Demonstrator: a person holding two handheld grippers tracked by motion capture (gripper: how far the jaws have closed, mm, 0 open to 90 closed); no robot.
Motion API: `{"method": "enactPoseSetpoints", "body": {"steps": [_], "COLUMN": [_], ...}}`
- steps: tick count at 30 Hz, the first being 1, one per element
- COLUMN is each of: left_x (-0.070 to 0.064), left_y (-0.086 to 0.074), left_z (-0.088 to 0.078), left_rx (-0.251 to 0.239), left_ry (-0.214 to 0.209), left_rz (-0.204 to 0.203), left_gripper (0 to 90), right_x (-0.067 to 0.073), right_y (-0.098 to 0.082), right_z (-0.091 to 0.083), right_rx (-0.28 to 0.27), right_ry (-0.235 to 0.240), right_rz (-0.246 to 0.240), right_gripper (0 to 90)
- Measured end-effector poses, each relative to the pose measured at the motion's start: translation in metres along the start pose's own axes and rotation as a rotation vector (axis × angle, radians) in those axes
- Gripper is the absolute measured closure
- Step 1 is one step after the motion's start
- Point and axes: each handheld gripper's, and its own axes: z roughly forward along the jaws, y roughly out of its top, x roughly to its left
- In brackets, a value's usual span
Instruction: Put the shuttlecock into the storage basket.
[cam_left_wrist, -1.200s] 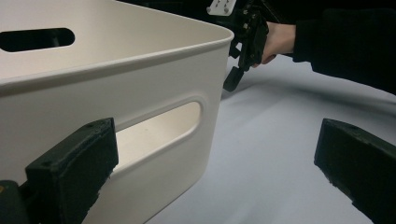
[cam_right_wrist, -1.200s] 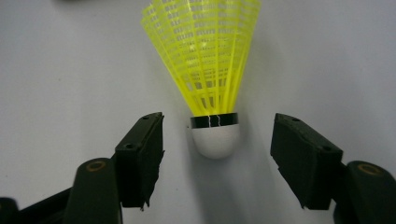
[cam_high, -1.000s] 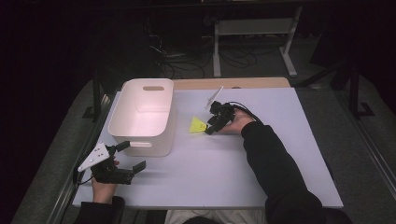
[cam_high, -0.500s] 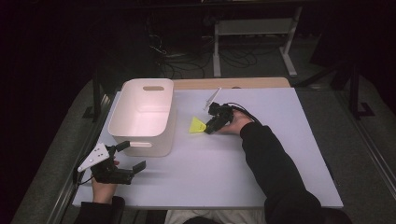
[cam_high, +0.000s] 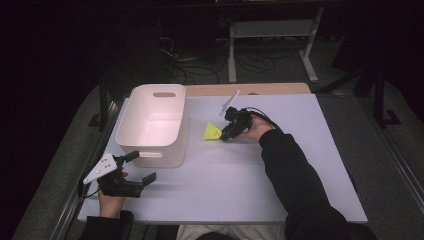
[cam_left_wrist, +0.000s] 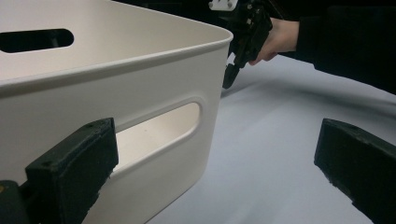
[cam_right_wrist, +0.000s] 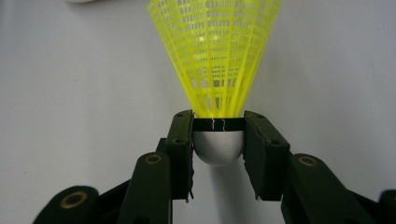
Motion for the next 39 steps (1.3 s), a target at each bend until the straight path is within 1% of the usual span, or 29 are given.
{"method": "enactPoseSetpoints", "body": {"steps": [9, 13, 16, 19, 21, 25, 35, 39], "left_x": [0.000, 0.000, 0.000, 0.000, 0.000, 0.000, 0.000, 0.000], "left_y": [0.000, 0.000, 0.000, 0.000, 0.000, 0.000, 0.000, 0.000], "left_z": [0.000, 0.000, 0.000, 0.000, 0.000, 0.000, 0.000, 0.000], "left_rx": [0.000, 0.000, 0.000, -0.001, -0.002, -0.002, -0.001, -0.003], "left_ry": [-0.001, -0.001, -0.001, -0.003, -0.002, -0.002, -0.002, -0.001], "left_rz": [-0.001, 0.000, 0.000, -0.001, -0.002, -0.002, -0.002, -0.003], "left_gripper": [0.0, 0.0, 0.0, 0.0, 0.0, 0.0, 0.0, 0.0], "right_x": [0.007, 0.009, 0.012, 0.016, 0.019, 0.022, 0.027, 0.032], "right_y": [0.004, 0.005, 0.005, 0.007, 0.008, 0.009, 0.011, 0.016], "right_z": [-0.017, -0.024, -0.030, -0.035, -0.039, -0.045, -0.059, -0.067], "right_rx": [-0.021, -0.022, -0.038, -0.044, -0.046, -0.057, -0.061, -0.071], "right_ry": [-0.014, -0.026, -0.035, -0.039, -0.042, -0.050, -0.064, -0.070], "right_rz": [0.001, 0.005, 0.012, -0.001, 0.005, -0.008, -0.006, -0.020], "right_gripper": [64.0, 64.1, 64.1, 64.1, 64.1, 64.1, 64.1, 64.1]}}
